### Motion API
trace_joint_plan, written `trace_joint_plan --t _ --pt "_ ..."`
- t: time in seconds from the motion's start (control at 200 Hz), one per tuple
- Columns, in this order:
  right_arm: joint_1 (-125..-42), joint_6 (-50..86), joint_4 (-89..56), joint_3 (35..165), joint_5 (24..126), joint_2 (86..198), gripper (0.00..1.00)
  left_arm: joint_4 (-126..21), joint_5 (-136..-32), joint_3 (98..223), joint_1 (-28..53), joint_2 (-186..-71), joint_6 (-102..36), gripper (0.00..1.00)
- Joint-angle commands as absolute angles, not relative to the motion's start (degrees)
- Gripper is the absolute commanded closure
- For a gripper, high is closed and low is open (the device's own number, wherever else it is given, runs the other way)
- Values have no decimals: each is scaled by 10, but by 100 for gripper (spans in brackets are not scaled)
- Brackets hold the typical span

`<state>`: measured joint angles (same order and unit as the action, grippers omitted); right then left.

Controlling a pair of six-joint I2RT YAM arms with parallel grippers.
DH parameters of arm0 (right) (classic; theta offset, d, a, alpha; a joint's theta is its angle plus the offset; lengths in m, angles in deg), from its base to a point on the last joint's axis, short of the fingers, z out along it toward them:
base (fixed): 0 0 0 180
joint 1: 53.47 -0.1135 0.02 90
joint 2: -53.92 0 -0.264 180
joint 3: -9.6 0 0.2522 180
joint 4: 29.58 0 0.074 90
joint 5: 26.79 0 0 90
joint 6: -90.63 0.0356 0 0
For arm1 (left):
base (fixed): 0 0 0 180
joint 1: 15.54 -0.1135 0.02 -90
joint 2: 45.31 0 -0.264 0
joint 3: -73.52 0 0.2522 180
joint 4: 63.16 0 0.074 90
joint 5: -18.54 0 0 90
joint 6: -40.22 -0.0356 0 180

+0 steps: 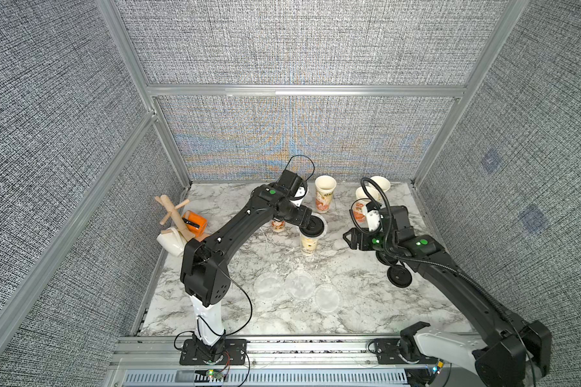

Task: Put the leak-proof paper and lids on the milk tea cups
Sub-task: Secure the cup lid on the cup.

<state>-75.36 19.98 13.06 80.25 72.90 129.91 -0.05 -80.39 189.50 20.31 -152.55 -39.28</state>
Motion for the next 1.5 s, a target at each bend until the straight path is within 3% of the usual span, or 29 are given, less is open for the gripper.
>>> trace_joint_plan --t 0.0,0.23,0.896,1.496 --pt "-755 201 99 815 748 1314 18 19 -793 1900 203 -1526 -403 24" --pt "-769 202 87 855 760 1361 25 20 -794 1900 203 -1525 -405 24" --pt "-821 212 80 925 734 1478 31 15 -783 1860 203 -1519 -404 25" --pt "-831 216 83 932 716 1512 35 7 -787 1848 203 -1517 -403 25"
